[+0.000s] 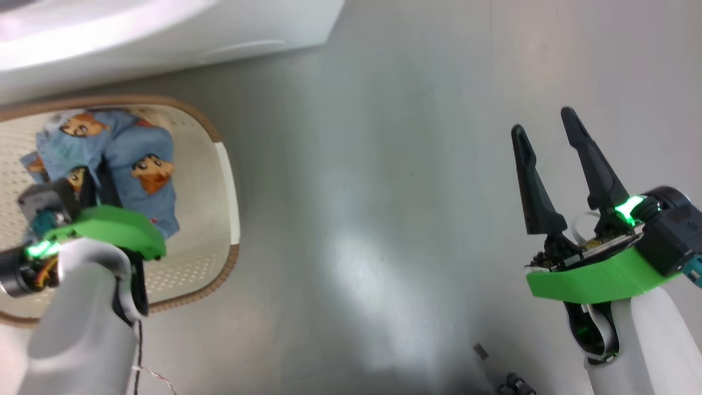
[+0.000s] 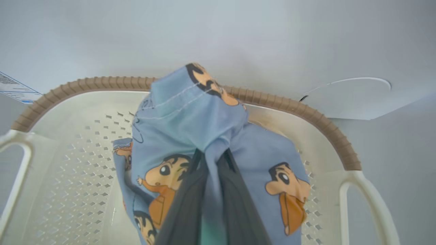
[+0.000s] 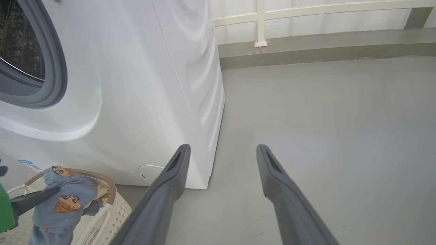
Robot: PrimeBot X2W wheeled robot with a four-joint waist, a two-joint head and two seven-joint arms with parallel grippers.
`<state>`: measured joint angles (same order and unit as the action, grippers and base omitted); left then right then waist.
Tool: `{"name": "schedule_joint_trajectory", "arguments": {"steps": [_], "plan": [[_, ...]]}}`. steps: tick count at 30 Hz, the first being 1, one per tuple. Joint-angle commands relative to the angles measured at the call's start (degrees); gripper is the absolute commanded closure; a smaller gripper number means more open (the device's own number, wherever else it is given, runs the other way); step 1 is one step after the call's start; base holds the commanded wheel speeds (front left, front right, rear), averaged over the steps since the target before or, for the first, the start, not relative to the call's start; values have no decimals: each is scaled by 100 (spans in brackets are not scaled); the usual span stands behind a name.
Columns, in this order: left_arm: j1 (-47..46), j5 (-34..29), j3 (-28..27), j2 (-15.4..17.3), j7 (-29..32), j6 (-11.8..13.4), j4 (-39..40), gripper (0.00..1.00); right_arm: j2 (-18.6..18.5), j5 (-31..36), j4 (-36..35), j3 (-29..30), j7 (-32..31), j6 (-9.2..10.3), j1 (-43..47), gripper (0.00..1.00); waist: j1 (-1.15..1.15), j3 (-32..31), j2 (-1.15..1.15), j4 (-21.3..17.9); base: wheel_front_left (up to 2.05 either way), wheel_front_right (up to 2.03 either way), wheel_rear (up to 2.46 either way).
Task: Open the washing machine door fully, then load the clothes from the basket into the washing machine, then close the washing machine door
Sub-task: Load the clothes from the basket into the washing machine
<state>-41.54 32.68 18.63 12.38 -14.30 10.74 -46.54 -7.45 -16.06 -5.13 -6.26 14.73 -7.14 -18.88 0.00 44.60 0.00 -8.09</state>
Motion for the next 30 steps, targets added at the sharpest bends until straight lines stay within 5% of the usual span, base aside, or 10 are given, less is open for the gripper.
{"name": "schedule_joint_trajectory", "arguments": {"steps": [1,17,30], "plan": [[360,-154,-230,130,-69,85,362,100,-44,95,-79,-48,27,-35,303,0,0,-411,0,233,0,0,0],[1971,-1093,-797,-462,-70,-139,2224,100,-26,265,201,72,25,-35,986,0,0,-1898,0,700,0,0,0],[3042,-1489,-881,-433,-70,-283,3225,100,154,402,239,148,-162,-35,1600,0,0,-3051,0,881,0,0,0]]}}
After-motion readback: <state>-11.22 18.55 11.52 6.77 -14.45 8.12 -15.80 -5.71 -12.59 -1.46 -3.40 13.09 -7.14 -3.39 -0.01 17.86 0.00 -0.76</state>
